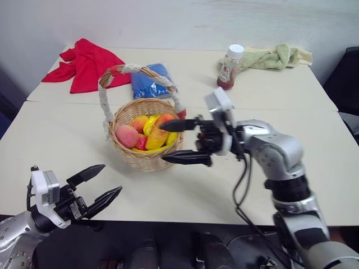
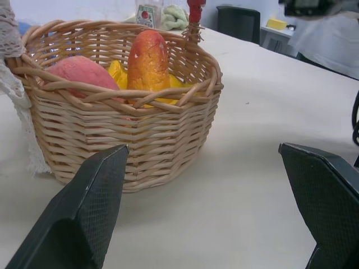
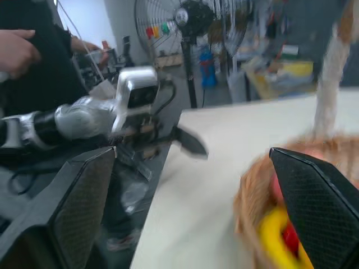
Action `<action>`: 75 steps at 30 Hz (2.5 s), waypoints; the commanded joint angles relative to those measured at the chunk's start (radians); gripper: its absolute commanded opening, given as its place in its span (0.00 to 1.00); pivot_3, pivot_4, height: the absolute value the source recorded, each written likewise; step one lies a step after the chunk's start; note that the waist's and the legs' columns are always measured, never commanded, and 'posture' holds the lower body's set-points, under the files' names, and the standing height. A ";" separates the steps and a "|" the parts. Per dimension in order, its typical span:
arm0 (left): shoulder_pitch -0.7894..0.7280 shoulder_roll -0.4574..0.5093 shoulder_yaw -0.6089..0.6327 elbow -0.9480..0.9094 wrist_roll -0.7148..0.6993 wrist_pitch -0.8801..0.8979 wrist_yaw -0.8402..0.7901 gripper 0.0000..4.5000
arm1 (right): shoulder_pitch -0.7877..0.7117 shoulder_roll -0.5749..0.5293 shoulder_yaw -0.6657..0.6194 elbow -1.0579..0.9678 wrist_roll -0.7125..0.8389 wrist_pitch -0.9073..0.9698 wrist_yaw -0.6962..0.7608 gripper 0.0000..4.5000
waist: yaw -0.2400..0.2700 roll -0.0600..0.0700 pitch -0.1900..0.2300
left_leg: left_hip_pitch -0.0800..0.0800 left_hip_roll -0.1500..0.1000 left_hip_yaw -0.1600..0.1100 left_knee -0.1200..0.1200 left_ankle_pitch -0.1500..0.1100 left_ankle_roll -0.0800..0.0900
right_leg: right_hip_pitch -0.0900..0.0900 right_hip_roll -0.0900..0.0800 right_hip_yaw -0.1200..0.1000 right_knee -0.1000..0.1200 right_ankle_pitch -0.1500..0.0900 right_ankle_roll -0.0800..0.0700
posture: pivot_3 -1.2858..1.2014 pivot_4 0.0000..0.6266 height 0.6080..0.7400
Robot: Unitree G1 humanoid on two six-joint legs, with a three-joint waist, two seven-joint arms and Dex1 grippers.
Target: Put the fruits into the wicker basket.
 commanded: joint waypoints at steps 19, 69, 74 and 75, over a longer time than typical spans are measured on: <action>-0.065 0.028 0.011 -0.012 -0.048 0.008 0.037 1.00 | -0.276 0.192 0.007 0.656 -0.329 -0.566 0.108 0.56 | -0.022 0.001 0.001 | -0.001 0.001 0.003 0.000 0.003 -0.003 | -0.004 0.001 0.001 0.007 0.001 -0.002 | 0.52 0.24 1.00; -0.441 0.167 -0.243 0.386 0.227 -0.100 -0.153 1.00 | 0.691 -0.411 -0.794 0.178 -0.202 -0.664 -0.161 0.99 | 0.015 0.003 0.002 | 0.003 0.003 0.012 0.000 0.003 -0.002 | -0.003 0.008 0.008 0.004 0.002 0.001 | 0.52 0.24 1.00; -0.350 0.173 -0.219 0.408 0.289 -0.174 -0.127 1.00 | 0.851 -0.403 -0.669 0.137 -0.263 -0.816 0.013 0.99 | 0.002 0.003 0.002 | 0.005 0.003 0.013 -0.002 0.003 -0.002 | -0.002 0.009 0.009 0.001 0.002 0.001 | 0.52 0.24 1.00; -0.346 0.171 -0.219 0.409 0.293 -0.177 -0.119 1.00 | 0.843 -0.395 -0.651 0.141 -0.263 -0.828 0.011 0.99 | 0.000 0.003 0.002 | 0.005 0.003 0.013 -0.001 0.003 -0.002 | -0.002 0.009 0.009 0.001 0.003 0.002 | 0.52 0.24 1.00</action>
